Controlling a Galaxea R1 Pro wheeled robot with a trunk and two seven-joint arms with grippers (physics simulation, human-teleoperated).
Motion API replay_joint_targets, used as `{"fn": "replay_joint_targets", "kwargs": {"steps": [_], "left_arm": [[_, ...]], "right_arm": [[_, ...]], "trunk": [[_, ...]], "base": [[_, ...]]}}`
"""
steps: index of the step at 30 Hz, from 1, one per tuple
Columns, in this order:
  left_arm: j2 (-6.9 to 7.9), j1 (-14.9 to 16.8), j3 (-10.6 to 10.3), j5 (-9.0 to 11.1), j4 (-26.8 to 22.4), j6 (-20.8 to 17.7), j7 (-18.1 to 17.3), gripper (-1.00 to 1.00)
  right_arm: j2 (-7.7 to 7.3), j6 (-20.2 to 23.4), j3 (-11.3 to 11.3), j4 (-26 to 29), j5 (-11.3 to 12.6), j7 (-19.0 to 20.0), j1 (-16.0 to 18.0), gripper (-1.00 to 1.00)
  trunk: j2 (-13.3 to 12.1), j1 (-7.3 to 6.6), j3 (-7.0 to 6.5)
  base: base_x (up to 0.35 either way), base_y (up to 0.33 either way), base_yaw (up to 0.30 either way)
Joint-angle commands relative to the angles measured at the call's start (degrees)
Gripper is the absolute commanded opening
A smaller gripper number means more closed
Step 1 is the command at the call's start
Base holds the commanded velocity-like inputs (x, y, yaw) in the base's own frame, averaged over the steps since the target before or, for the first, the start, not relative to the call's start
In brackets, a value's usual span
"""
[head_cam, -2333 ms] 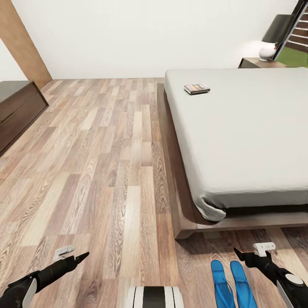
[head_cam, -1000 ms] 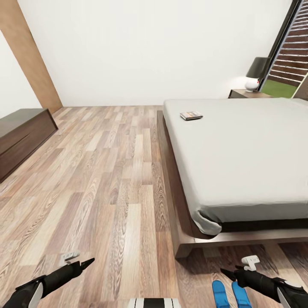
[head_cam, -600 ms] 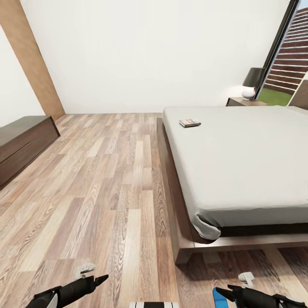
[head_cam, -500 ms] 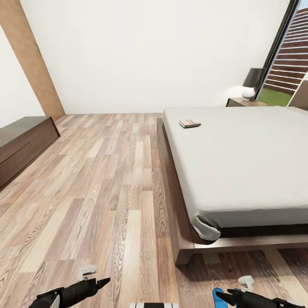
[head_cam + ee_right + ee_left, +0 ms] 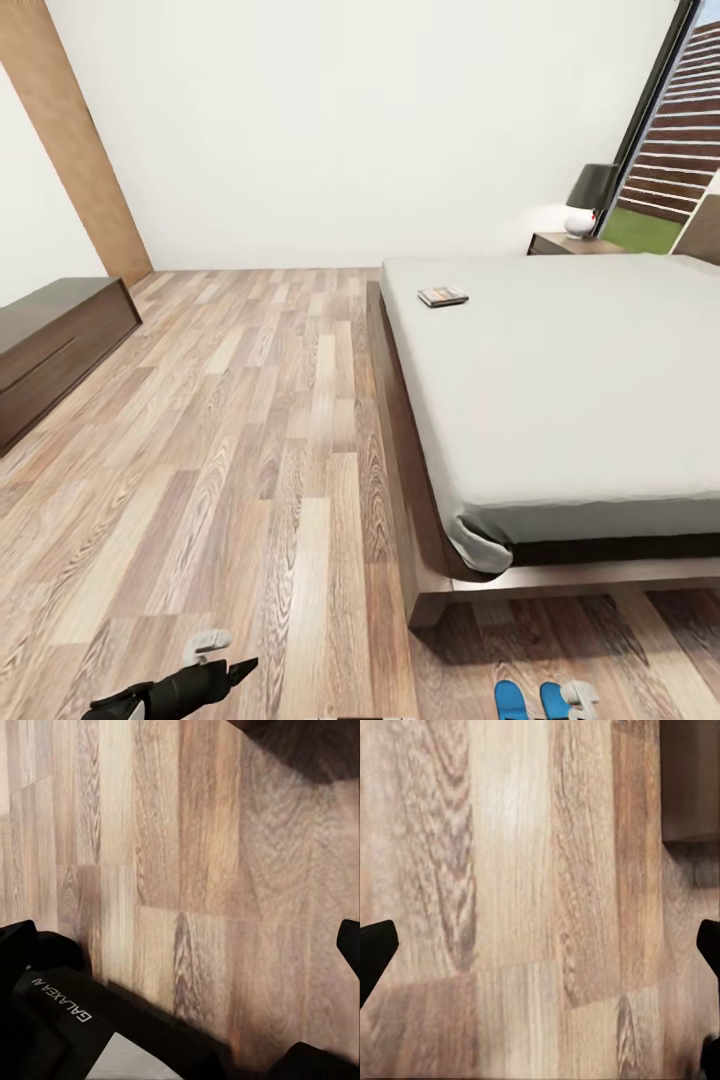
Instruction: In the bedroom, move the book from the bed onto either nightstand, and place the two sandals side by side next to the bed.
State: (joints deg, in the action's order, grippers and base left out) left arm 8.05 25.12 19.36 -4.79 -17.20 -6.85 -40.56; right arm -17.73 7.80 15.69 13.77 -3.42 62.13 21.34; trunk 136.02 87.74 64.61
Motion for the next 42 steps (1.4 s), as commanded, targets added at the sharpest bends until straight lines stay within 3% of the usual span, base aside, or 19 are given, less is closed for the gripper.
{"fn": "replay_joint_targets", "kwargs": {"steps": [1, 10, 18, 20, 22, 27, 30, 42], "left_arm": [[-0.07, 0.0, 0.5, -0.5, 0.1, -0.2, 0.0, 1.0], [-0.13, 0.0, 0.4, -0.5, 0.4, 0.2, 0.6, 1.0], [-0.6, 0.0, 0.4, -0.6, 0.4, 0.3, 1.0, 1.0], [-0.82, 0.0, 0.4, -0.6, 0.5, 0.5, 2.0, 1.0], [-1.29, 0.0, 0.3, -0.6, 1.1, 1.2, 4.5, 1.0], [-2.91, 0.0, 0.3, -0.6, 2.7, 3.2, 9.0, 1.0], [-3.65, 0.0, 0.2, -0.7, 3.3, 4.5, 10.4, 1.0], [-3.91, 0.0, 0.2, -0.7, 4.3, 5.0, 11.0, 1.0]], "right_arm": [[0.03, 0.5, 0.5, -0.3, -0.4, 0.3, 0.0, 1.0], [0.04, 0.4, 0.5, -0.9, -0.4, 0.2, 0.0, 1.0], [0.37, -3.6, 0.5, -1.2, -0.4, -0.3, 0.0, 1.0], [1.6, -4.0, 0.5, -1.2, -0.5, -2.2, 0.0, 1.0], [3.55, -4.1, 0.5, -1.2, -0.6, -7.0, 0.0, 1.0], [4.89, -4.3, 0.5, -1.2, -0.7, -14.4, 0.0, 1.0], [5.16, -4.3, 0.5, -1.2, -0.8, -16.3, 0.0, 1.0], [5.53, -4.3, 0.5, -1.2, -0.7, -17.1, 0.0, 1.0]], "trunk": [[-0.4, -0.24, -0.14], [-4.0, -2.21, -1.76], [-7.2, -3.97, -3.19], [-8.0, -4.41, -3.55], [-8.8, -4.85, -3.91], [-10.8, -5.95, -4.81], [-12.0, -6.61, -5.35], [-16.8, -9.24, -7.5]], "base": [[0.0, 0.0, 0.0], [0.0, 0.0, 0.0], [0.0, 0.0, 0.0], [0.0, 0.0, 0.0], [0.0, 0.0, 0.0], [0.0, 0.0, 0.0], [0.0, 0.0, 0.0], [0.0, 0.0, 0.0]]}}
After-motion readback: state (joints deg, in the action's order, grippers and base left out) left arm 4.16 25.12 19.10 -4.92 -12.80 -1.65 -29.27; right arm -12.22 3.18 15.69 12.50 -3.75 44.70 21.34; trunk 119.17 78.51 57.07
